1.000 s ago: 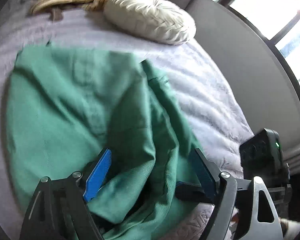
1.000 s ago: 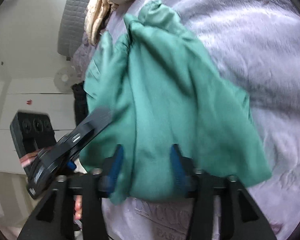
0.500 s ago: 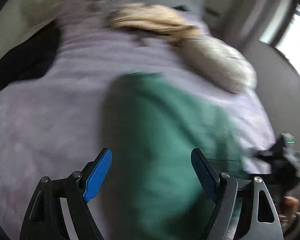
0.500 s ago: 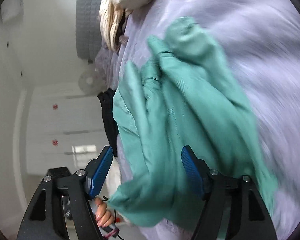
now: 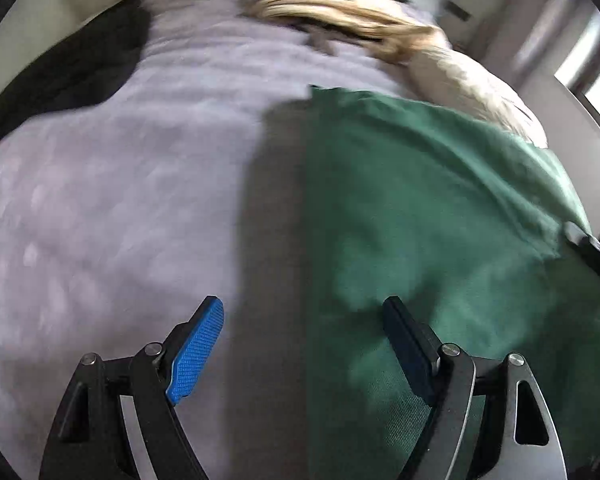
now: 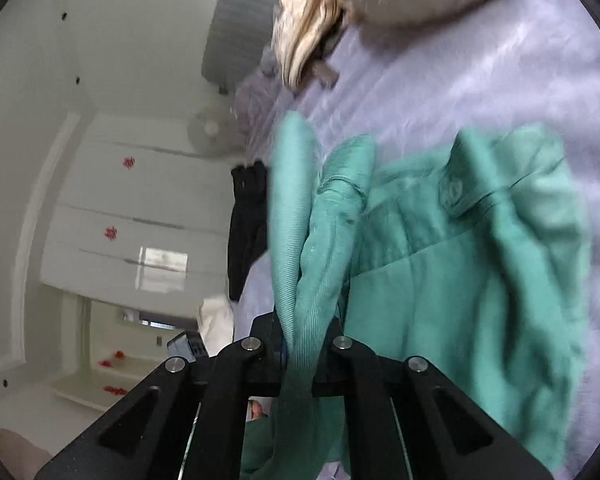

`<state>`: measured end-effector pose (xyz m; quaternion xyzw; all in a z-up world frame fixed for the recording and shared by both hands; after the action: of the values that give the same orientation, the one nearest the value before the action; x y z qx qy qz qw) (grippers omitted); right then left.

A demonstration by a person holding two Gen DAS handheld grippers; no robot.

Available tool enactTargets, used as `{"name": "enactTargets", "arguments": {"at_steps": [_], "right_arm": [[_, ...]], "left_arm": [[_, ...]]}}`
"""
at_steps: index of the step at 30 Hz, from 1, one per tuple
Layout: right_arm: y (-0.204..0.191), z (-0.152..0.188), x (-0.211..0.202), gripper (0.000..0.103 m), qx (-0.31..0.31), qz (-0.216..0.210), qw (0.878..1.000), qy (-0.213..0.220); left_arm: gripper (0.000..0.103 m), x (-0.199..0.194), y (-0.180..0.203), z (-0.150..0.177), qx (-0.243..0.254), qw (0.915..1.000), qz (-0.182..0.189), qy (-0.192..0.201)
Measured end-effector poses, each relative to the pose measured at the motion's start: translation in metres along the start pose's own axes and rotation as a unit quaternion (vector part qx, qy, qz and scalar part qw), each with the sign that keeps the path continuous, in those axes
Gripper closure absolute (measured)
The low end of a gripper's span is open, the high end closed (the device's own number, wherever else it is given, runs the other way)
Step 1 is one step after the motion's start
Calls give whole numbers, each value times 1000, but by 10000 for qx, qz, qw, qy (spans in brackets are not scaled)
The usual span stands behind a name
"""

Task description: Fold large clothes

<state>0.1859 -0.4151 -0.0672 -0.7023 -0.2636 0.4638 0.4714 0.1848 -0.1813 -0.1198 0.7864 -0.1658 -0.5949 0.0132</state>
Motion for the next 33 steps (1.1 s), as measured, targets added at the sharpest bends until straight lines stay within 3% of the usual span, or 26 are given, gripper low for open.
{"name": "enactTargets", "arguments": {"at_steps": [4,8,11,16,17,18,19,20,21,23,28,33], "right_arm": [[55,6,-23,96,534,498,9972,132],[105,17,-21,94,1006,880,9910,117],[108,20,-23,88,1077,964,9894,131],[84,16,-39,76,558,1639,9848,137],[82,15,-45,64,447,1698,9843,167],[77,11,-50,43,343,1767,9835,194],[74,6,-50,33,285,1831,9825,207],[74,1,-46,31,278,1846,9823,168],[76,-1,-41,45,294,1812,9830,53],[83,-3,-23,95,389,1852,9817,-204],[57,-9,-40,95,-148,1955,9802,273],[111,-10,-40,90,478,2228,9737,56]], "left_arm": [[21,18,31,0,476,9988,-73,-44],[15,26,34,4,394,9991,-18,-172],[15,16,30,8,459,9987,-157,-165],[15,-2,3,8,218,9989,-420,22],[15,-4,-5,9,114,9988,-467,55],[15,-3,-11,9,20,9988,-492,54],[15,0,-17,11,-135,9989,-445,21],[15,2,-20,12,-263,9990,-361,-2],[15,5,-23,14,-423,9986,-305,-17],[15,7,-22,17,-514,9979,-383,-19],[15,9,0,16,-259,9994,-237,-16],[15,21,29,15,10,9998,-118,-130]]}}
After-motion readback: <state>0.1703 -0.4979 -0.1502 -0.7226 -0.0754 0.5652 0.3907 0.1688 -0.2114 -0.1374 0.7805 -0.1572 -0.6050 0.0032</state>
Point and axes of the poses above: each gripper's, at about its wrist camera, not at the fingertips, and x roughly the way its jaws point, y to its right, z to its underside, the point moved 9 cm from there along x, roughly the way its jaws point, and after that the axes turned 10 degrees about -y, right-handed, at the moved point
